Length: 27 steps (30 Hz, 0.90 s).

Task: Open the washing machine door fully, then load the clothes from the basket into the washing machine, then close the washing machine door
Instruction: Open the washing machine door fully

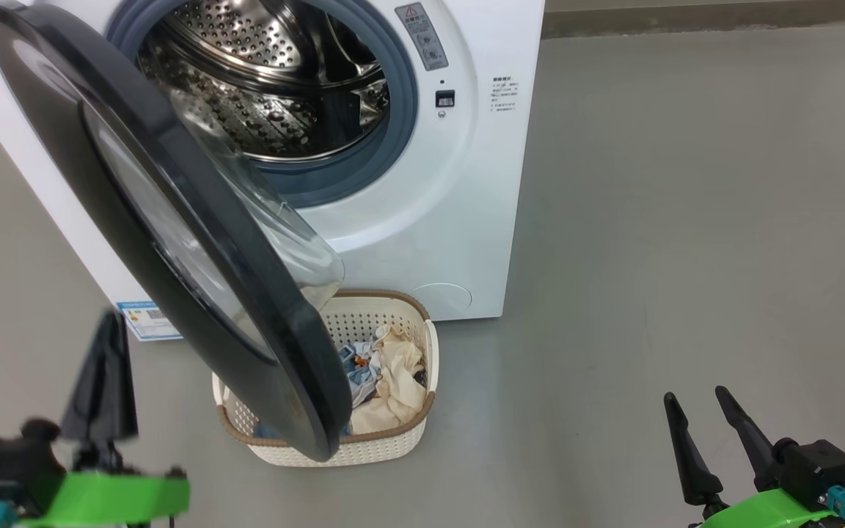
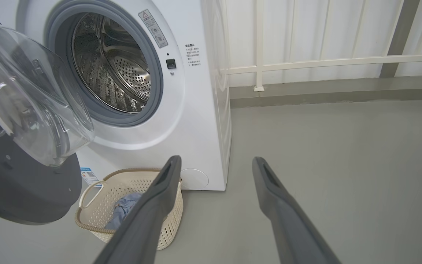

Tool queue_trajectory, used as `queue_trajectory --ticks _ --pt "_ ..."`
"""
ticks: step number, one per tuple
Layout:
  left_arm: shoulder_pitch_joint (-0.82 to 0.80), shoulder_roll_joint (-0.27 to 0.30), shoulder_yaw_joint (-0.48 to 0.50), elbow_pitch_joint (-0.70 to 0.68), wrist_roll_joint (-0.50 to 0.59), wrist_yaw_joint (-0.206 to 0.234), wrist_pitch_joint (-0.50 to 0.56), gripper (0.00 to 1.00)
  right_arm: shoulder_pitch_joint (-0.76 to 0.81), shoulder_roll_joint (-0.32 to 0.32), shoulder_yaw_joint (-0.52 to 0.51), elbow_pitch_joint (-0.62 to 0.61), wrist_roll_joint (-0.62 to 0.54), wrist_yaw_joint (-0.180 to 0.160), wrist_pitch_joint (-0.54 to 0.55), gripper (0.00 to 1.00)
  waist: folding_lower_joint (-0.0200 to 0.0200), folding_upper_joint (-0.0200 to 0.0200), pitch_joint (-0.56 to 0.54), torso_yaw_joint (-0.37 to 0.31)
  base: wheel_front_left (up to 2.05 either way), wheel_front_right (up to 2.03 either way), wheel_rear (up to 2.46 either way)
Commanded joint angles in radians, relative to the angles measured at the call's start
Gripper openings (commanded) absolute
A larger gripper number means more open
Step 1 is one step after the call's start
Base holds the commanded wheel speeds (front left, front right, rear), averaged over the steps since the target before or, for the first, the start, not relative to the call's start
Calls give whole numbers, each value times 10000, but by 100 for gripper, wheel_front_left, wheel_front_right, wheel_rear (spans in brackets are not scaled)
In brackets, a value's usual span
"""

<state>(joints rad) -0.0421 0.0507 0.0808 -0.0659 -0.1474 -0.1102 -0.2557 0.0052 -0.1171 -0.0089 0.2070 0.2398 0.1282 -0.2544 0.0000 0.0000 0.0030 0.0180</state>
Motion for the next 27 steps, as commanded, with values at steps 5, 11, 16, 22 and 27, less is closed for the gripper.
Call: queue_trajectory --ticks 5,11,16,22,27 --pt "-1353 358 -136 -1411 289 -22 36 0 -40 -8 188 -148 -122 25 -74 100 0 0 -68 16 0 0 0" --pt "-2634 302 -1504 -2352 238 -117 671 0 18 42 163 -103 -181 25 -74 100 0 0 -120 8 0 0 0" --pt "-3374 178 -2713 -2438 50 -152 1007 0 -12 47 209 -71 -218 25 -74 100 0 0 -162 -110 0 0 0" --pt "-3764 58 -4008 -2212 -255 -151 1119 0 -23 24 230 -28 -241 25 -74 100 0 0 -162 -242 0 0 0" --pt "-3730 13 -5105 -2008 -586 -19 1070 0 -17 19 269 4 -279 25 -74 100 0 0 -145 -268 0 0 0"
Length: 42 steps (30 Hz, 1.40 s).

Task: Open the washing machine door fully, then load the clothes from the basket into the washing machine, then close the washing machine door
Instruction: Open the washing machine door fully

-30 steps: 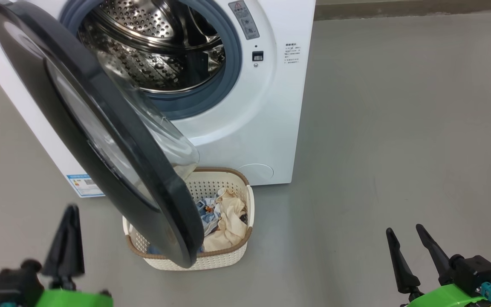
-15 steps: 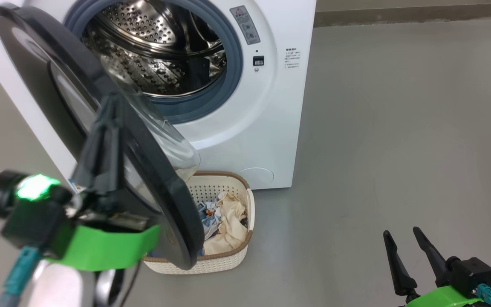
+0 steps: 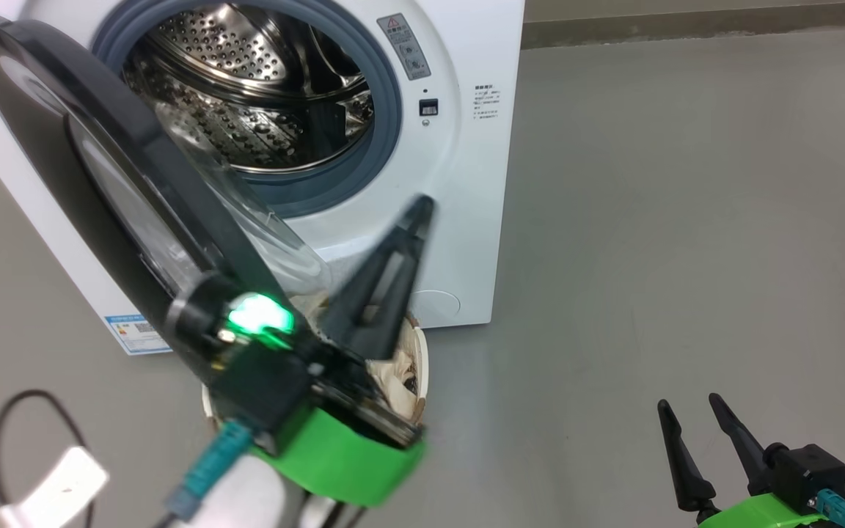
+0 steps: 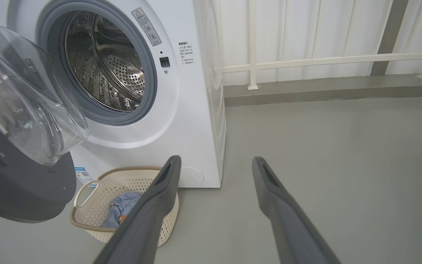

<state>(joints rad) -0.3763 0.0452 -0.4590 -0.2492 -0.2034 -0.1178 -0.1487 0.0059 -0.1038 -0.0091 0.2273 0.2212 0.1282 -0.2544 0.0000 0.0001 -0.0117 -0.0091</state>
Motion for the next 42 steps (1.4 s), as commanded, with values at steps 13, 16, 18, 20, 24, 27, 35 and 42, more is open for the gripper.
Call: queue_trajectory --ticks 13,16,18,20,24,27,35,42 --pt "231 53 -1991 990 -729 227 -167 0 -94 -230 472 39 -90 25 -74 100 0 -1 175 300 0 0 0" --pt "396 59 -2025 1495 -823 312 -230 0 -136 -245 479 63 -73 25 -74 100 0 -1 289 394 0 0 0" --pt "466 67 -1964 1816 -905 358 -328 0 -156 -254 493 92 -62 25 -74 100 0 -1 354 445 0 0 0" --pt "490 85 -1928 1984 -918 384 -375 0 -167 -261 497 109 -55 25 -74 100 0 -1 374 467 0 0 0" --pt "611 108 -1735 2571 -1030 530 -571 0 -202 -281 476 131 -44 25 -74 100 0 -1 462 558 0 0 0" --pt "687 128 -1559 2928 -1094 679 -679 0 -228 -296 472 147 -54 25 -74 100 0 -1 509 630 0 0 0" --pt "560 132 -1231 3846 -1352 811 -893 0 -345 -343 525 222 27 25 -74 100 0 -1 594 727 0 0 0" --pt "333 110 -1016 4441 -1503 894 -1031 0 -365 -351 556 249 74 25 -74 100 0 -1 589 706 0 0 0"
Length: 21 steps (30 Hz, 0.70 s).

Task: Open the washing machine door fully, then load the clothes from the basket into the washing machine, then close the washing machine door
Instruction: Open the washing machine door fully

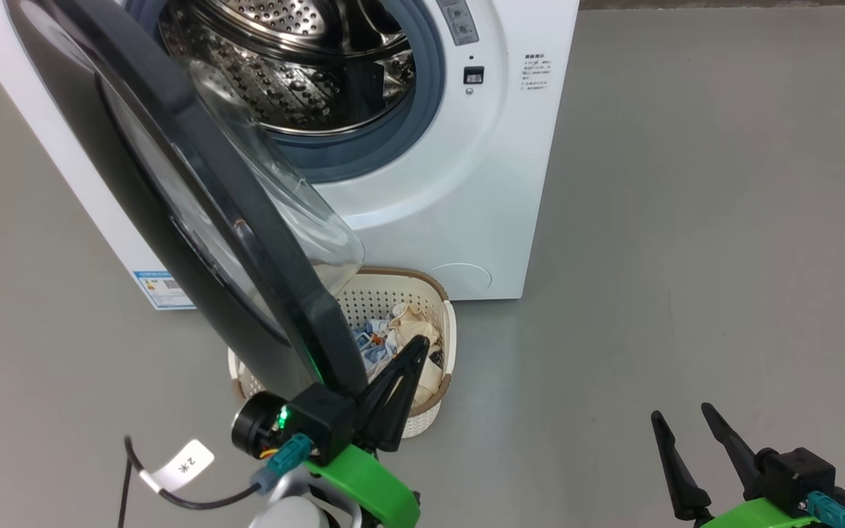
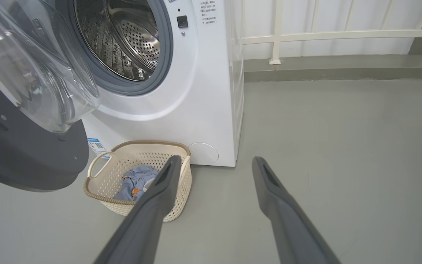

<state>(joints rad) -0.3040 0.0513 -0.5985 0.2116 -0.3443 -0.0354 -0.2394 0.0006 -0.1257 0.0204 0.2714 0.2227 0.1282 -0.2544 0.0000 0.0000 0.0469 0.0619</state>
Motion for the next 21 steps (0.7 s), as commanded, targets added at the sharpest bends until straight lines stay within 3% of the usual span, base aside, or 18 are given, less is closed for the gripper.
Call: queue_trajectory --ticks 1,21 --pt "-416 46 391 -125 -99 77 -138 0 -310 -138 258 -192 66 25 -74 100 0 0 9 -7 0 0 0" --pt "-712 9 536 402 -229 131 -221 0 -434 -163 277 -161 104 25 -74 100 0 0 190 -71 0 0 0"
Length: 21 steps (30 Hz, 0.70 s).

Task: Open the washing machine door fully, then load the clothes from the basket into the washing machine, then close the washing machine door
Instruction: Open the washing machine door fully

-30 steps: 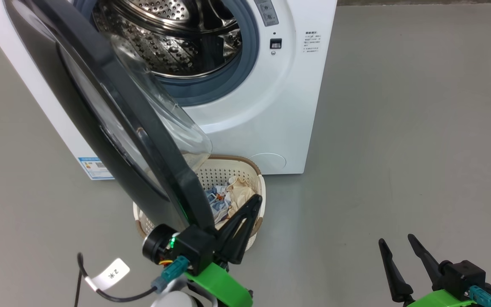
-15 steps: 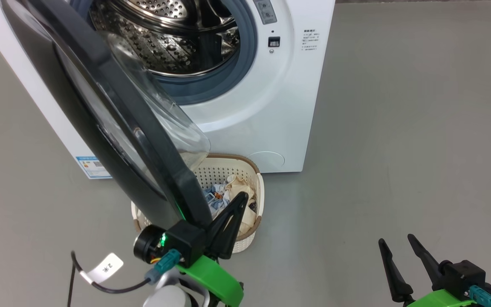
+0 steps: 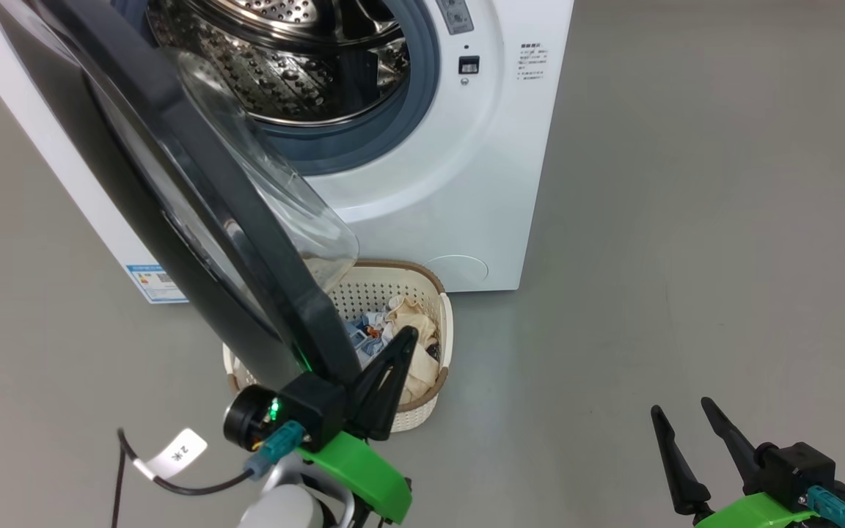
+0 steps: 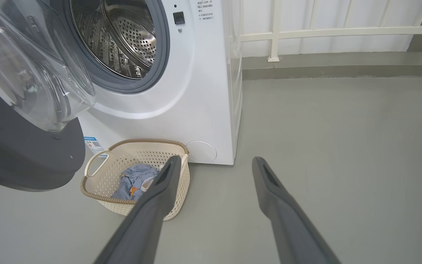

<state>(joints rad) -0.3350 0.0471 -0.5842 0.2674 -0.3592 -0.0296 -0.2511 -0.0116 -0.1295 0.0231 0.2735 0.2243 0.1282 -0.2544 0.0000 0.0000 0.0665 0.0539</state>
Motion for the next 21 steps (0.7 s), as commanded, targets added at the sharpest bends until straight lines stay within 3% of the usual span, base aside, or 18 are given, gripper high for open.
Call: queue_trajectory --ticks 1,21 --pt "-401 51 392 -156 -79 73 -104 0 -312 -125 251 -183 89 25 -74 100 0 0 -6 9 0 0 0" --pt "-185 82 1107 202 41 154 -106 0 -305 -161 295 -177 175 25 -74 100 0 0 -50 388 0 0 0"
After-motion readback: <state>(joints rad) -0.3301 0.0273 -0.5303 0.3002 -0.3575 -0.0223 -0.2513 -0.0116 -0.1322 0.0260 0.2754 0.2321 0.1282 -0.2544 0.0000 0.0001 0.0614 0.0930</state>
